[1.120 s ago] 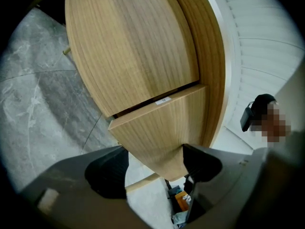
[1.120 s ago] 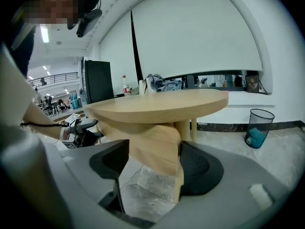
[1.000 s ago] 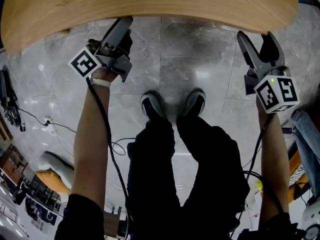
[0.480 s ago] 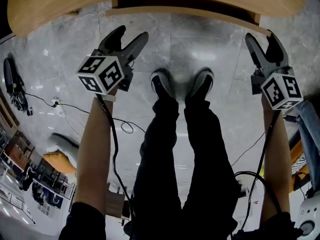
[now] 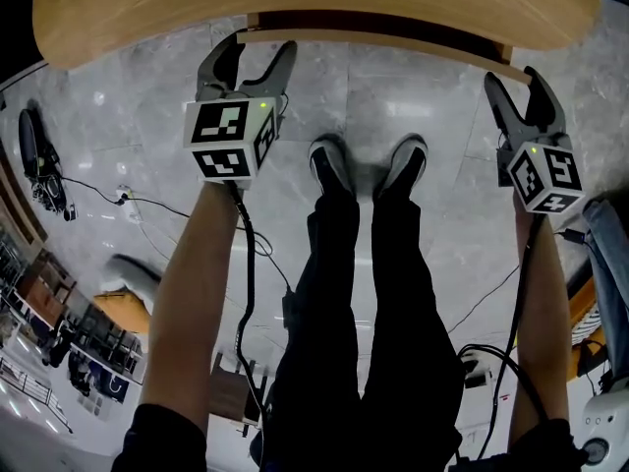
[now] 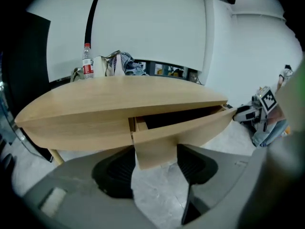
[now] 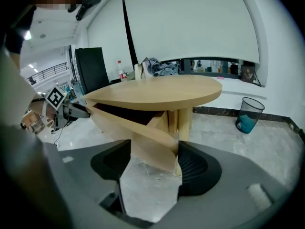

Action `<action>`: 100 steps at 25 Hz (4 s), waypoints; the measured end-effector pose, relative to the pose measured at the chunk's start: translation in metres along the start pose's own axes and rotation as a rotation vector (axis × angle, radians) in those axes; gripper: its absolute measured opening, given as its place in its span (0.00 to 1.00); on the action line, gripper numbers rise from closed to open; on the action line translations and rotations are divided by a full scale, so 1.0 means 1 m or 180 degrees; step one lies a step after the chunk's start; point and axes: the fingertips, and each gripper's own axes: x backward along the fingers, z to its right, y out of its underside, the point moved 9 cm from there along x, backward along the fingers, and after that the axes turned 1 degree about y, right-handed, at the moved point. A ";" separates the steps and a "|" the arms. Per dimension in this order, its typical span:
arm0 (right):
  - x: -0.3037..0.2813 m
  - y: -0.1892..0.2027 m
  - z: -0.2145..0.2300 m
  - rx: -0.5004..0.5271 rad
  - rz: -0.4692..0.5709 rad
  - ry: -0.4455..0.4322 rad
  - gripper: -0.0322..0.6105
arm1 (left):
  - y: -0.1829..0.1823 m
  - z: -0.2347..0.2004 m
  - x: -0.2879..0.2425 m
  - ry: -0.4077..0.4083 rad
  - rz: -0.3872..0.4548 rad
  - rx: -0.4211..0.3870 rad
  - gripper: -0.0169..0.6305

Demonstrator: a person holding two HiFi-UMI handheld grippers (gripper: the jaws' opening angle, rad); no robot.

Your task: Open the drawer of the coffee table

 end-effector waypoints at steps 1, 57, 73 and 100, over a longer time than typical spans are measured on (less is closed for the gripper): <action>0.000 -0.001 0.001 -0.0011 0.0002 -0.0008 0.52 | -0.001 0.000 0.000 -0.0001 0.0012 0.0031 0.46; 0.104 0.066 -0.024 0.0093 -0.0355 0.0076 0.50 | 0.080 0.049 0.089 -0.0104 -0.0833 0.0024 0.46; 0.253 -0.196 0.009 -0.0080 0.1109 0.0267 0.29 | -0.169 0.090 0.224 0.0082 0.0472 0.0124 0.44; 0.442 -0.504 -0.113 0.0457 0.2271 -0.0366 0.05 | -0.468 0.169 0.473 0.0204 0.2174 0.0101 0.21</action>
